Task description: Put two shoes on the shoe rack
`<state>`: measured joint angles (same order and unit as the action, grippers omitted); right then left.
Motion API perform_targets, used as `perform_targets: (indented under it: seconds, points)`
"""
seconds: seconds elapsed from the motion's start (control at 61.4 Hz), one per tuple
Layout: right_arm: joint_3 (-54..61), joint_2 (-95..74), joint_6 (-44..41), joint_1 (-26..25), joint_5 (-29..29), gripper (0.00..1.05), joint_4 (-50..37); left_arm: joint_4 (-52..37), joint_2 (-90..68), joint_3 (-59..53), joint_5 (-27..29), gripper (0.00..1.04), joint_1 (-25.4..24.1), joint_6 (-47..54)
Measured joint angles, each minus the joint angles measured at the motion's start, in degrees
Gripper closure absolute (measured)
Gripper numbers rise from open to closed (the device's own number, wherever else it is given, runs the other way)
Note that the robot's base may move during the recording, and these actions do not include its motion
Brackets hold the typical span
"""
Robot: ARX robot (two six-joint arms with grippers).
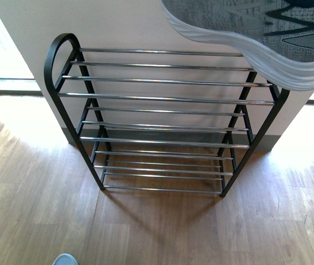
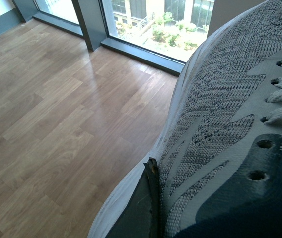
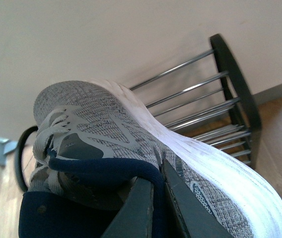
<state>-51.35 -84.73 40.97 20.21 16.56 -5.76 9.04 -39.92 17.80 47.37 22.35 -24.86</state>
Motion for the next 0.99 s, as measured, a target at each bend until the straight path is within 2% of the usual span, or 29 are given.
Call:
perform_targets:
  seconds: [0.13,0.407,0.701,0.994]
  points:
    - [-2.38,-4.48,2.86,-0.15,7.58,1.03,-0.17,0.0,0.0,0.0,0.0,1.03,0.0,0.0]
    - [-9.25,-13.29,10.54,-0.63,14.29,1.03,5.35,0.0,0.0,0.0,0.0,1.03,0.0,0.0]
    - [-19.54,-23.93,17.07,0.76,19.02,1.03,11.67,0.0,0.0,0.0,0.0,1.03,0.0,0.0]
    - [-22.77,-26.16,18.64,-0.02,21.66,1.03,12.26,0.0,0.0,0.0,0.0,1.03,0.0,0.0]
